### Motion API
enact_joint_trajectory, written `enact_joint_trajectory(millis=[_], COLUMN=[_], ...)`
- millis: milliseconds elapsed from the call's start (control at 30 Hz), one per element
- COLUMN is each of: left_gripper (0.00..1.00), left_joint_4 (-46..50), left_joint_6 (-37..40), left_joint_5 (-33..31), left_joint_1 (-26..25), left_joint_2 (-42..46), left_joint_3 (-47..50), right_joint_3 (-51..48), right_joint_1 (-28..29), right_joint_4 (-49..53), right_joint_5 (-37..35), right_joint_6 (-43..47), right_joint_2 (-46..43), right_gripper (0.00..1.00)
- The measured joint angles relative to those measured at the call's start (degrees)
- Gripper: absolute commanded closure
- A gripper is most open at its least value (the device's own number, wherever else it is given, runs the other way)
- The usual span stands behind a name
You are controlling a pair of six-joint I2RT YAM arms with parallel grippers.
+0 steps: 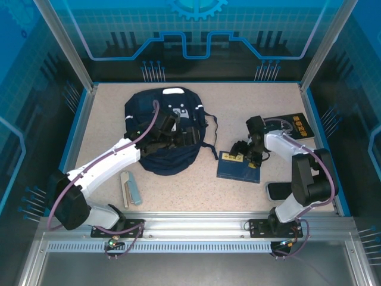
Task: Pack the student bag
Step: Move the book to the bottom-center of the table.
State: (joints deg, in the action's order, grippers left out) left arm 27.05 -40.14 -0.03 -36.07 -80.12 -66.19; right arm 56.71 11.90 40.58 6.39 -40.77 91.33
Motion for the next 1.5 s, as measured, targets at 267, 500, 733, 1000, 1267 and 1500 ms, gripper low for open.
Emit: enact_joint_trajectory(millis=[267,500,733,1000,1267,1500], left_gripper=[0.02,0.02,0.07,0.18,0.23,0.31], left_joint_4=[-3.58,-5.11,-7.56,-10.97,-11.76,-11.96], left_joint_6=[-4.24,-5.66,-8.63,-15.93,-24.98,-30.05], left_joint_5=[1.86,2.91,4.42,5.05,3.78,3.74], left_joint_1=[-3.45,-4.61,-6.19,-10.91,-19.21,-20.50], left_joint_2=[-2.38,-4.44,-6.56,-9.57,-14.80,-19.26], left_joint_3=[1.90,2.40,2.84,4.39,4.87,5.29], right_joint_3=[11.08,10.80,5.64,-5.84,-18.21,-21.40], right_joint_1=[-6.23,-6.71,-6.71,-6.64,-0.81,1.66], right_joint_4=[2.01,2.67,0.83,-0.76,-3.37,-3.56], right_joint_5=[-2.05,-1.60,-2.14,-3.34,1.88,12.59], right_joint_6=[9.57,11.78,11.89,8.46,-1.07,-5.90], right_joint_2=[5.95,10.64,9.11,-0.74,-14.25,-18.53], right_gripper=[0.08,0.10,0.12,0.12,0.14,0.18])
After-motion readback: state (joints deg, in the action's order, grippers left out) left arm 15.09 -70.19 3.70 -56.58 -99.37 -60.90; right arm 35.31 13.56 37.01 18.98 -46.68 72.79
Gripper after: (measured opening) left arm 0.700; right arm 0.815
